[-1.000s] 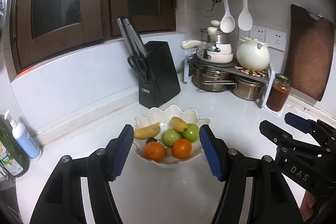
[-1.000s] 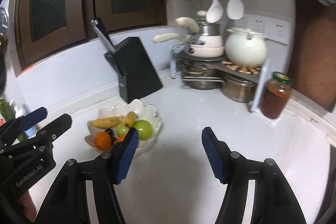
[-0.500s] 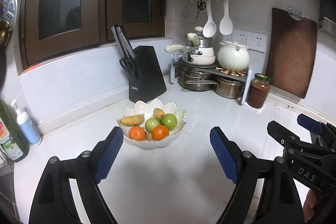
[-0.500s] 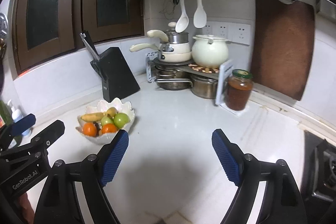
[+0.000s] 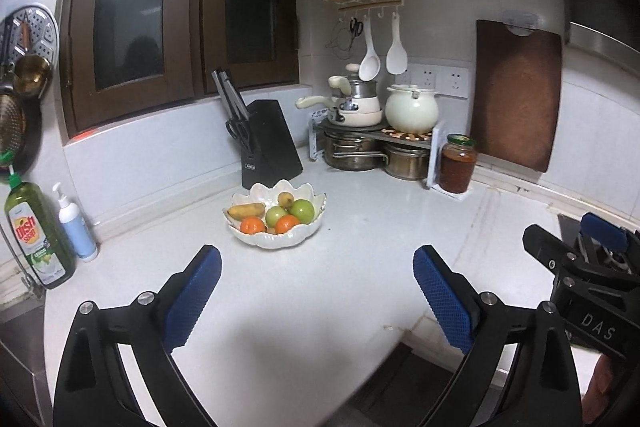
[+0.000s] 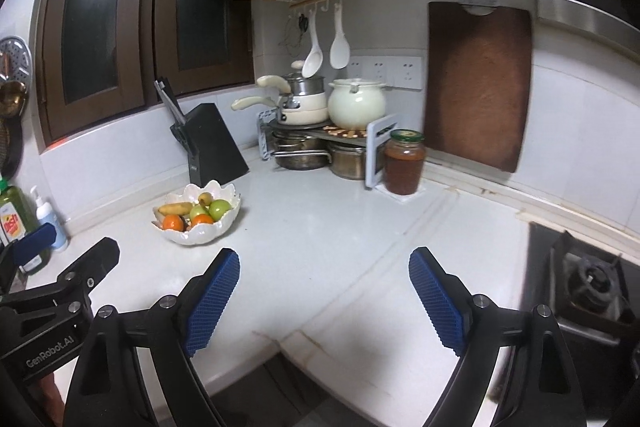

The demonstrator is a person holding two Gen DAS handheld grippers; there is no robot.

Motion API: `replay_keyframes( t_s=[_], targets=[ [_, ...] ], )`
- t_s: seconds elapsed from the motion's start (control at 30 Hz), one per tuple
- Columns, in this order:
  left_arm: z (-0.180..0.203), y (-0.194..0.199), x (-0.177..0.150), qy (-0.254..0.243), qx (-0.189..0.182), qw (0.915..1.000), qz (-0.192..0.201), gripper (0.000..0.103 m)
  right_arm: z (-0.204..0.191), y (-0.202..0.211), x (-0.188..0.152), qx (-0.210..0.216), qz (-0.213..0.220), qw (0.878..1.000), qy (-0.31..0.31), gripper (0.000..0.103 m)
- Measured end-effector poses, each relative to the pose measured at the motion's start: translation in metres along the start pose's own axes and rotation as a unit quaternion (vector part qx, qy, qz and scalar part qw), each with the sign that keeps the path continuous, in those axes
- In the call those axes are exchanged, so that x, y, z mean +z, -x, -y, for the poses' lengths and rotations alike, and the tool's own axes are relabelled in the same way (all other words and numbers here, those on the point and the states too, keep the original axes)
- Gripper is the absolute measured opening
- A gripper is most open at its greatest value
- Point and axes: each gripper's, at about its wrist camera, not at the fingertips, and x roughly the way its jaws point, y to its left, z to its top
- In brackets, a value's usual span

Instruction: Organize fruits

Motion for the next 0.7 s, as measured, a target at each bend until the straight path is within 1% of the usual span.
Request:
replay_keyframes(
  t_s=[0.17,0.3,0.7],
  targets=[
    [0.01,0.027,-0.008,-0.01,0.0,0.9999,0.01,0.103,0.01,0.028,-0.01,-0.005,0.005,1.0,-0.004,0.088],
    [0.016,0.044,-0.012,-0.013,-0.002,0.9998,0.015,0.103,0.017,0.043,-0.016,-0.005,0.003,1.0,-0.01,0.088],
    [0.028,0.068,-0.016,-0.015,0.0,0.9997,0.021,0.103,0.029,0.067,-0.026,-0.002,0.006,1.0,-0.015,0.088]
  ],
)
